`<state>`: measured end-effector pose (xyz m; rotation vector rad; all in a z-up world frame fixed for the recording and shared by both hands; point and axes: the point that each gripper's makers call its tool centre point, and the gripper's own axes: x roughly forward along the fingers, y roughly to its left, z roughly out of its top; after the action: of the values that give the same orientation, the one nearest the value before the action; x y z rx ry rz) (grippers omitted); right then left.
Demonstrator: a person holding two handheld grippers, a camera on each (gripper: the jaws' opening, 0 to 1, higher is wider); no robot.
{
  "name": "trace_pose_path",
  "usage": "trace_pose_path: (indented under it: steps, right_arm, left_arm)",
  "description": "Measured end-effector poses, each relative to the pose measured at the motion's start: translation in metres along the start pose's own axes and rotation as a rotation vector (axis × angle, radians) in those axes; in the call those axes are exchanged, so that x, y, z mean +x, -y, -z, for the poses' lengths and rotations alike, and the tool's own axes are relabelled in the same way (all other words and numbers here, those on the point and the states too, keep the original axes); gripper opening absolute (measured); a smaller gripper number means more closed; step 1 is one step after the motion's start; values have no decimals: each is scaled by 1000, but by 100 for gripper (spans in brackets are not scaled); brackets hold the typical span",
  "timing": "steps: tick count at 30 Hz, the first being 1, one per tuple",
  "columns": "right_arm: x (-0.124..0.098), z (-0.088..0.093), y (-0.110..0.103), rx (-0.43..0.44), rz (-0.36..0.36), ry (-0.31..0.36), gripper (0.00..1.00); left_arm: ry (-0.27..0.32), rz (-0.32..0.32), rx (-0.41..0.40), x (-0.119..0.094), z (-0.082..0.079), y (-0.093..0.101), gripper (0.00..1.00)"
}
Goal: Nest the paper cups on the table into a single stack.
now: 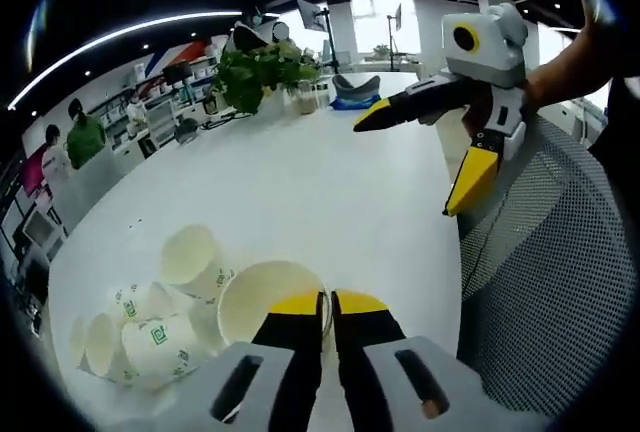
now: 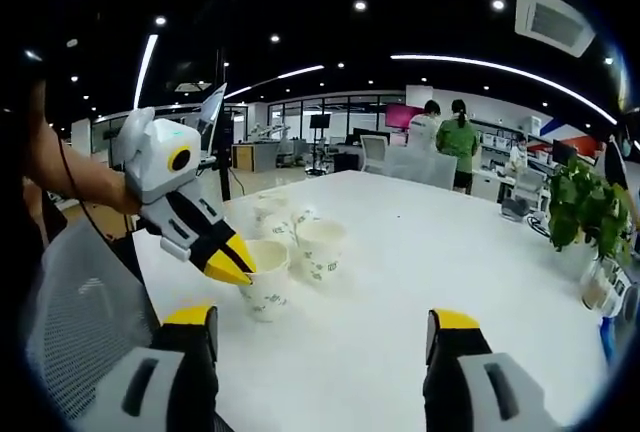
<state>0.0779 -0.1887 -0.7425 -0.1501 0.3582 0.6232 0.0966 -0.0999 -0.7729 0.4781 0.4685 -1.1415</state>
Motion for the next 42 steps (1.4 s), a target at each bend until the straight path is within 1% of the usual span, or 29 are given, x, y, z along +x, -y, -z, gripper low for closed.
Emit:
trace_pose_path:
  steps: [3,8,13,15,19,22,24,33,39,40,42]
  right_arm:
    - [0,0,0,2,2,0,87]
    - [0,0,1,5,5,1,87]
    - [0,0,0,5,3,0,87]
    - [0,0,0,4,0,-1,87]
    - [1,2,-1,0,-4,-4,87]
    - [1,2,0,2,-4,-4,87]
    - [1,2,0,2,-4,-5,87]
    - [0,2,1,9,-1,-2,87]
    - [0,2,1,10,1,-6,87]
    - [0,2,1,11,2,-6,87]
    - [0,2,2,12,4,-6,87]
  left_arm:
    - [6,2,-6,-1,-1,0,1]
    - [22,8,-27,-3,-5,0,5]
    - [49,5,-42,-7,-14,-2,7]
    - [79,-10,-39,-11,-23,-6,8]
    - [114,-37,-38,-19,-34,-16,8]
    - [140,-67,-37,-24,-43,-29,9]
    - [146,-83,-37,-25,-46,-39,10]
    - [144,-120,-50,-16,-48,-70,12]
    - [135,-138,-52,-5,-43,-88,13]
    - [129,-142,-51,-1,-37,-95,13]
    - [123,-140,-55,5,-33,-102,12]
